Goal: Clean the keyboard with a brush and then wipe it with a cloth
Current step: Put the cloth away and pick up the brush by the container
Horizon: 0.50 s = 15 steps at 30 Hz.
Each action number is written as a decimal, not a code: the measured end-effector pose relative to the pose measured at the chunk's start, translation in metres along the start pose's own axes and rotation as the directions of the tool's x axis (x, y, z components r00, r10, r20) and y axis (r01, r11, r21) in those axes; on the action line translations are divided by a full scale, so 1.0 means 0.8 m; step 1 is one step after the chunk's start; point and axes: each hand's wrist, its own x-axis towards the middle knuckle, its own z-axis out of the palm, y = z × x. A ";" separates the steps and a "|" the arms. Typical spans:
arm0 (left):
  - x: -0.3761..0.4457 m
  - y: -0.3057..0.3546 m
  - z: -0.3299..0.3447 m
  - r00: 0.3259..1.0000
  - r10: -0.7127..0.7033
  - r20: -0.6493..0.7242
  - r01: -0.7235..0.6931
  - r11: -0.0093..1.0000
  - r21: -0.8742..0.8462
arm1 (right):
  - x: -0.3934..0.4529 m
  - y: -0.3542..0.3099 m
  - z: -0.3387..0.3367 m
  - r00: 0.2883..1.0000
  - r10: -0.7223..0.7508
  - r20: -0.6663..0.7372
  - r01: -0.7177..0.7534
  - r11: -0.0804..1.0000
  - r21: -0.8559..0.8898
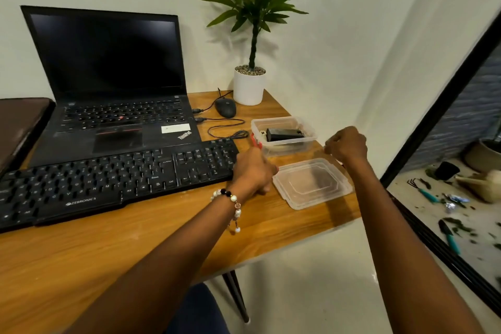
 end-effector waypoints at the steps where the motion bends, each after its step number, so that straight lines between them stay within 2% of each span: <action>1: -0.002 -0.001 0.006 1.000 -0.013 -0.012 0.014 0.999 0.035 | -0.003 0.013 0.001 0.998 0.034 0.055 -0.028 0.994 -0.102; 4: -0.010 0.003 0.017 0.998 -0.065 0.001 0.065 0.998 -0.004 | -0.011 0.036 0.005 0.982 0.034 0.185 0.005 0.978 -0.207; 9: -0.013 0.011 0.022 0.989 -0.145 -0.043 0.138 0.983 -0.123 | -0.014 0.038 -0.001 0.991 0.034 0.127 -0.021 0.994 -0.104; 12: -0.009 0.027 0.007 0.991 -0.126 -0.054 0.111 0.968 -0.223 | -0.016 0.021 -0.021 0.999 0.033 0.044 -0.038 0.991 0.128; 15: -0.001 0.055 -0.020 0.991 -0.033 -0.127 -0.016 0.928 -0.373 | -0.019 -0.006 -0.042 1.000 0.024 -0.010 -0.016 0.875 0.483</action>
